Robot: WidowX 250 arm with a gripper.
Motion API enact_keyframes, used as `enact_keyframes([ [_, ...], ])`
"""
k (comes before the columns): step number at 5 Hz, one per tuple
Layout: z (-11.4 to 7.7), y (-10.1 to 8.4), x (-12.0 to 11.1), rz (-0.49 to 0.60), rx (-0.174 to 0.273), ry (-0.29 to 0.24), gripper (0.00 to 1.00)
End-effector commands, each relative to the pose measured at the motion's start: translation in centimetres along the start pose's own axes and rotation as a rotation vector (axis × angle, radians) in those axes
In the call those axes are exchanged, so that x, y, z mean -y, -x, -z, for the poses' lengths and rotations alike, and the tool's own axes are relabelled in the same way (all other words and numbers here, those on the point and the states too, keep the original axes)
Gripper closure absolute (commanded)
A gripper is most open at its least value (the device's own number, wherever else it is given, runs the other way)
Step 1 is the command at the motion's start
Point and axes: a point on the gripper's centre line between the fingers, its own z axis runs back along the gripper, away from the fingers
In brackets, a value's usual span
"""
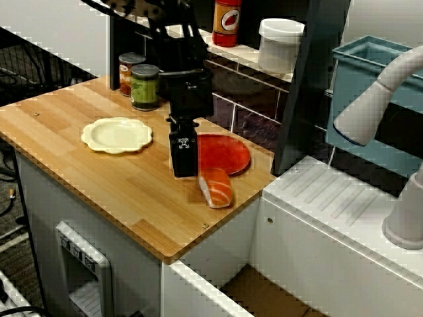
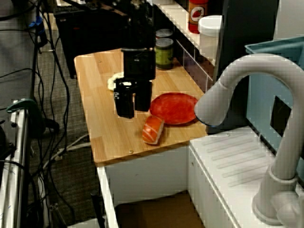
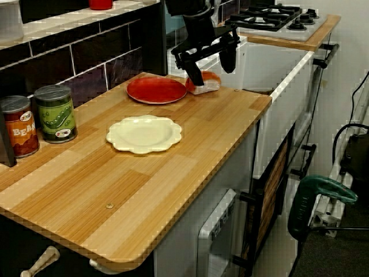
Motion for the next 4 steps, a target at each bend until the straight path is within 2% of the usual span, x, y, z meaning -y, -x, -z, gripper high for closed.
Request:
enact_keyframes([
  [1,-1.45,-2.3,-1.38,0.453,-0.145,0.164,0.0],
  [2,-1.73,-2.62,-1.03,0.515,-0.185,0.141,0.0],
  [4,-1.92,-2.56,-0.56,0.506,-0.186,0.122,0.0],
])
